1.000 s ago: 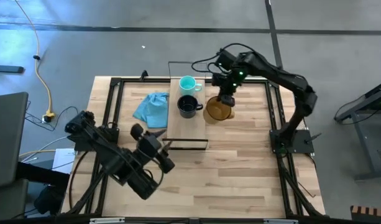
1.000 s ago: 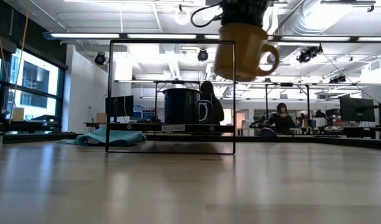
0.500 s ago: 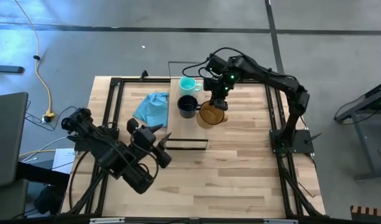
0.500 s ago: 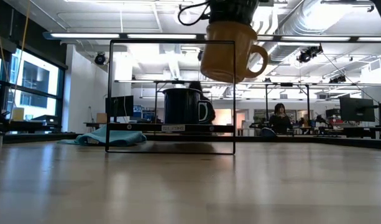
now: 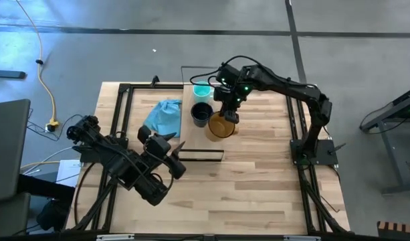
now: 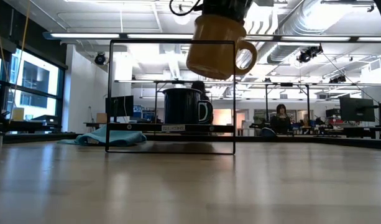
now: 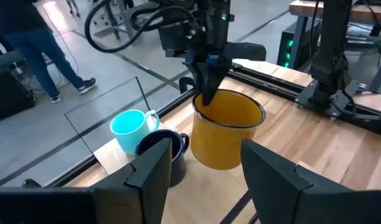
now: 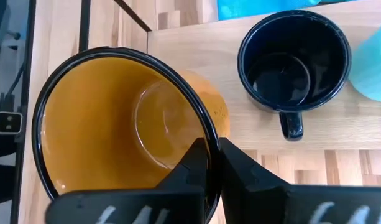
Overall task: Stack small to large cups/mugs on shelf
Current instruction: Put the yellow mug on the shelf
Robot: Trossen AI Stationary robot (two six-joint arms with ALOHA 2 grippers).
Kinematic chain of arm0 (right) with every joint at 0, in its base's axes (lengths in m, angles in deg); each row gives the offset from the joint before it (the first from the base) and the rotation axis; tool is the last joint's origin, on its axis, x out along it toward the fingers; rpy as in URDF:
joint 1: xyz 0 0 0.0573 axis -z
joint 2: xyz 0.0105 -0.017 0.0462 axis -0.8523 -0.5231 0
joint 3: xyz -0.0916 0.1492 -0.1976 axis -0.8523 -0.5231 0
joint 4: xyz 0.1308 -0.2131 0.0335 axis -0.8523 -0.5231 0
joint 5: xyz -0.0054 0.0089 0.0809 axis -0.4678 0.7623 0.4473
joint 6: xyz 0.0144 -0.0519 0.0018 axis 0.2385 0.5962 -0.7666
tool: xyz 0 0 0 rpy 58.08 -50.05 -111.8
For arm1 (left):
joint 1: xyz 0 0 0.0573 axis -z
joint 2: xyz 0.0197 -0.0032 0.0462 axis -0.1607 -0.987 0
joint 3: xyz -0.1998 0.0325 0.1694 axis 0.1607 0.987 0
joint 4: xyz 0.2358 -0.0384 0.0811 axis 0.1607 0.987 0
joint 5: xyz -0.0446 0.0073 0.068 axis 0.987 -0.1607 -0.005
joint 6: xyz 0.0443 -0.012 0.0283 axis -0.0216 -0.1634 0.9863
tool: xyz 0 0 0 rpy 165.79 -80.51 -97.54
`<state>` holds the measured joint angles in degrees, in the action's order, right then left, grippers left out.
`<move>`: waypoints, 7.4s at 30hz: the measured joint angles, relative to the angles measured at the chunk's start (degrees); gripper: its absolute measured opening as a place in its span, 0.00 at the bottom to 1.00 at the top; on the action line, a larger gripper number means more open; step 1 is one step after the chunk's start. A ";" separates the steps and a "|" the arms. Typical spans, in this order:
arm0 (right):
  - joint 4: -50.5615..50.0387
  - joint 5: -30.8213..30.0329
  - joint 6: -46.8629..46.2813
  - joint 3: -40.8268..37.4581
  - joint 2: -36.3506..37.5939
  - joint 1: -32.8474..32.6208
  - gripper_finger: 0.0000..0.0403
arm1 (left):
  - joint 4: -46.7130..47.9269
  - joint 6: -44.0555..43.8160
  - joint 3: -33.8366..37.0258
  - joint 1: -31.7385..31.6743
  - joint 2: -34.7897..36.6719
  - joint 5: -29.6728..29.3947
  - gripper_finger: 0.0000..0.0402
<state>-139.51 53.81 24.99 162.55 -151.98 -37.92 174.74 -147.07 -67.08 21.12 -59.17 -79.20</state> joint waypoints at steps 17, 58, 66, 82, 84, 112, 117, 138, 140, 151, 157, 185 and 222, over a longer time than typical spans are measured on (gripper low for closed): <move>4.64 -2.56 -2.04 -0.04 -3.72 -4.71 0.00 | -0.02 -2.70 0.02 0.01 0.00 1.19 0.45; 9.67 0.34 -5.44 -0.09 -7.87 -6.00 0.00 | 0.00 -2.72 0.02 0.02 -0.02 1.56 0.45; 10.46 -0.26 -6.50 -0.09 -7.87 -6.00 0.00 | 0.00 -2.75 0.02 0.02 -0.02 1.56 0.45; 10.77 -2.92 -7.51 -0.09 -7.87 -4.79 0.00 | 0.00 -2.76 0.02 0.02 -0.02 1.58 0.45; 11.02 -2.94 -7.61 -0.09 -7.87 -4.40 0.00 | 0.00 -2.76 0.02 0.02 -0.02 1.58 0.45; 10.34 -0.43 -6.39 -0.13 -10.98 -5.47 0.00 | 0.00 -2.74 0.02 0.02 -0.04 2.60 0.45; 10.05 -0.06 -6.52 -0.13 -12.08 -5.85 0.00 | 0.00 -2.74 0.02 0.00 -0.04 2.50 0.45; 11.24 -1.77 -8.49 -0.13 -12.11 -6.19 0.00 | 0.00 -2.74 0.02 0.02 -0.05 2.63 0.45; 11.22 -1.99 -8.49 -0.13 -12.11 -6.19 0.00 | 0.00 -2.74 0.02 0.02 -0.05 2.63 0.45; 11.20 -2.31 -8.92 -0.11 -12.10 -6.19 0.00 | 0.00 -2.74 0.02 0.02 -0.06 2.63 0.45; 11.20 -2.65 -8.86 -0.11 -12.09 -6.35 0.00 | 0.00 -2.74 0.02 0.02 -0.04 2.63 0.45; 12.83 -2.67 -8.66 0.07 -13.77 -7.18 0.00 | 0.00 -2.76 0.00 0.00 -0.04 3.33 0.45; -7.84 -4.95 -0.23 25.73 -29.68 -8.44 0.00 | 0.00 -1.91 0.00 0.02 -0.02 6.22 0.45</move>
<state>-147.35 48.86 24.76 188.28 -181.66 -46.36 174.74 -148.98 -67.08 21.15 -59.19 -72.99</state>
